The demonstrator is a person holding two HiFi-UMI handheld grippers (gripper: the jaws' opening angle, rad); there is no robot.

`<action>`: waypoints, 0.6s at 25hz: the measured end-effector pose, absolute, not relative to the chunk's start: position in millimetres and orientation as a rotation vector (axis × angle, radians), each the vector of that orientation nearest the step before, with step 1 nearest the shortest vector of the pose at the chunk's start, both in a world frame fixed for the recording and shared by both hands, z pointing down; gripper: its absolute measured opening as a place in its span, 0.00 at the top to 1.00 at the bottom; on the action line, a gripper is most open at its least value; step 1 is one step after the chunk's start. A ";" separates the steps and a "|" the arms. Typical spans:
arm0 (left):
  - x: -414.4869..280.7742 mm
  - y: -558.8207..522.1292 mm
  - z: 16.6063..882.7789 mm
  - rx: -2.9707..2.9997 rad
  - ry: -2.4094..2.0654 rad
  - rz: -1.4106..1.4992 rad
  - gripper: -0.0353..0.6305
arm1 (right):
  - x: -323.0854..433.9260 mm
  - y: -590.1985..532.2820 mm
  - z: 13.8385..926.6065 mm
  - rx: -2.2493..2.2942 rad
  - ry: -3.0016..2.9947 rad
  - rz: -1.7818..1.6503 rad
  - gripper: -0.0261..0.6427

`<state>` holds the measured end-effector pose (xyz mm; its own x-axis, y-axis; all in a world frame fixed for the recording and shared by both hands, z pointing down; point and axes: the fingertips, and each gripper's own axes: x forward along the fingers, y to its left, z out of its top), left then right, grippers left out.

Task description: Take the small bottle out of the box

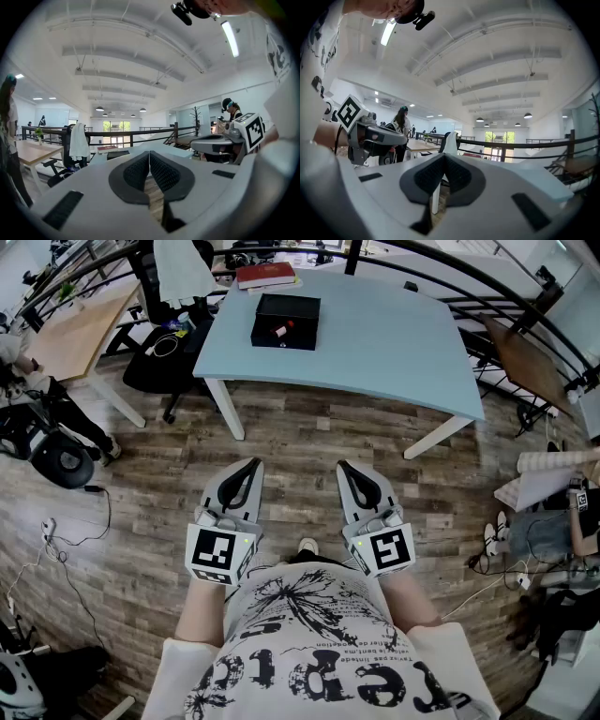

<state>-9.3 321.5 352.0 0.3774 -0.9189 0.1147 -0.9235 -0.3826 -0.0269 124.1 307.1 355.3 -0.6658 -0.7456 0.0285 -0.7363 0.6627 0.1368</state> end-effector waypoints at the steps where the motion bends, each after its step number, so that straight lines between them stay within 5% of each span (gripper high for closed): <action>1: -9.5 321.5 352.8 2.569 -1.721 0.171 0.91 | 123.9 307.5 356.1 1.241 -2.790 -0.172 0.95; 15: -8.2 291.5 360.0 2.529 -1.741 0.165 0.91 | 128.9 276.0 359.8 1.245 -2.816 -0.148 0.94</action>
<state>-8.2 291.5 360.0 0.3539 -0.9267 0.1264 -0.9339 -0.3574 -0.0054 128.9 276.0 359.8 -0.6723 -0.7401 0.0155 -0.7344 0.6695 0.1114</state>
